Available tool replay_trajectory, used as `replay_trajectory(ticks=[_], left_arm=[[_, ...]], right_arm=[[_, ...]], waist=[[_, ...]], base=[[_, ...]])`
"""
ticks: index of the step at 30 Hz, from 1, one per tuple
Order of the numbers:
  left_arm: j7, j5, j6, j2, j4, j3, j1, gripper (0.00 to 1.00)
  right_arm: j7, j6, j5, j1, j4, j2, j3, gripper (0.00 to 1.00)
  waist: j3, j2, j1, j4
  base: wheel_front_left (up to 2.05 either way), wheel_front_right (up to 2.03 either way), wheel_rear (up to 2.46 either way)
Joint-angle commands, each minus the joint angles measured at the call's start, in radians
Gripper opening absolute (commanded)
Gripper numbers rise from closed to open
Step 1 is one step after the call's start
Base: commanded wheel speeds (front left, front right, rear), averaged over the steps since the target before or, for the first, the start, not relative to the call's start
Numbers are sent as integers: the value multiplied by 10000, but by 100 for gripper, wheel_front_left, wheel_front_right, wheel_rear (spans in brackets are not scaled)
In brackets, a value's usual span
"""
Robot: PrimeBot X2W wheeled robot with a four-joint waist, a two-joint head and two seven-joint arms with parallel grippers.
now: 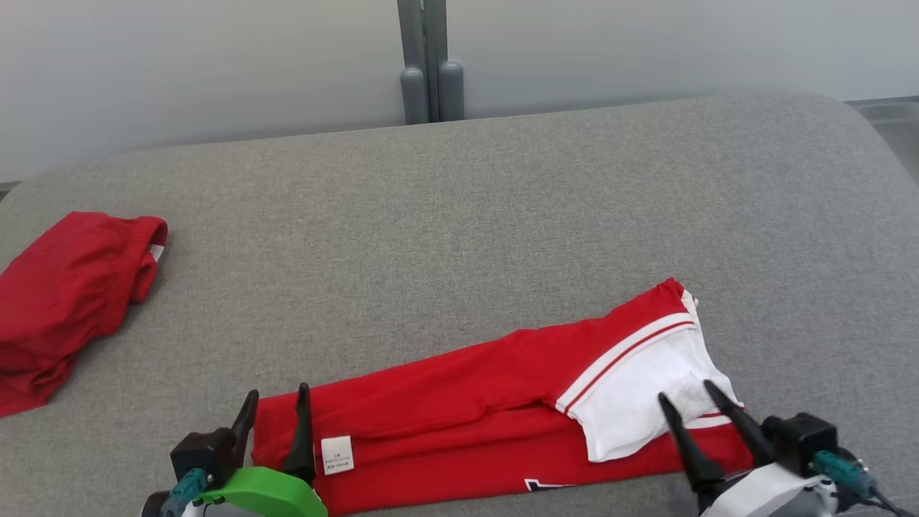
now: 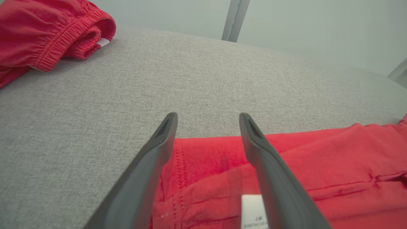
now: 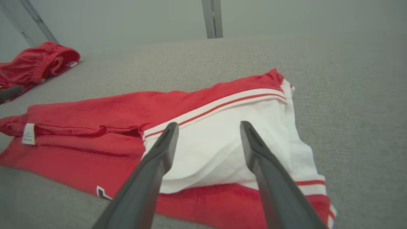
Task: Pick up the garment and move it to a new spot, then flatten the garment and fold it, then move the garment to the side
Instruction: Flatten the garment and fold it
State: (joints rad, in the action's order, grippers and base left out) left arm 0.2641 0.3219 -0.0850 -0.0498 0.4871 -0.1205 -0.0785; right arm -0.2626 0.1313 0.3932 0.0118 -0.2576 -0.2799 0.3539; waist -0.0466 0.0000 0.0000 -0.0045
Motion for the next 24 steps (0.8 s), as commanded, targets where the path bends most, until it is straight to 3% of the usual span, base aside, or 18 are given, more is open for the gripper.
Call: replay_trajectory(ticks=[1,5,11,20,24], left_arm=[[-2,-61,-42,-23,-32,47,89,100],[-2,-93,-64,-23,-34,34,127,100],[-2,-88,-117,-23,3,-165,-71,100],[-4,-151,-96,-23,44,-236,-311,100],[-2,-185,-119,-23,23,-240,-385,100]], right_arm=[[-26,-14,-34,-22,-75,19,-528,100],[-27,-14,-146,-500,-538,-48,-1383,100],[-27,-14,64,-1617,-2190,-173,-1606,100],[57,-14,1207,-3076,-5111,-223,-408,100],[133,-14,1639,-3260,-5754,-131,39,100]], waist=[[10,0,0,-17],[-12,0,0,-11],[-134,0,0,214],[-581,0,0,673],[-674,0,0,763]], base=[[0,0,0],[0,0,0],[0,0,0],[0,0,0],[0,0,0]])
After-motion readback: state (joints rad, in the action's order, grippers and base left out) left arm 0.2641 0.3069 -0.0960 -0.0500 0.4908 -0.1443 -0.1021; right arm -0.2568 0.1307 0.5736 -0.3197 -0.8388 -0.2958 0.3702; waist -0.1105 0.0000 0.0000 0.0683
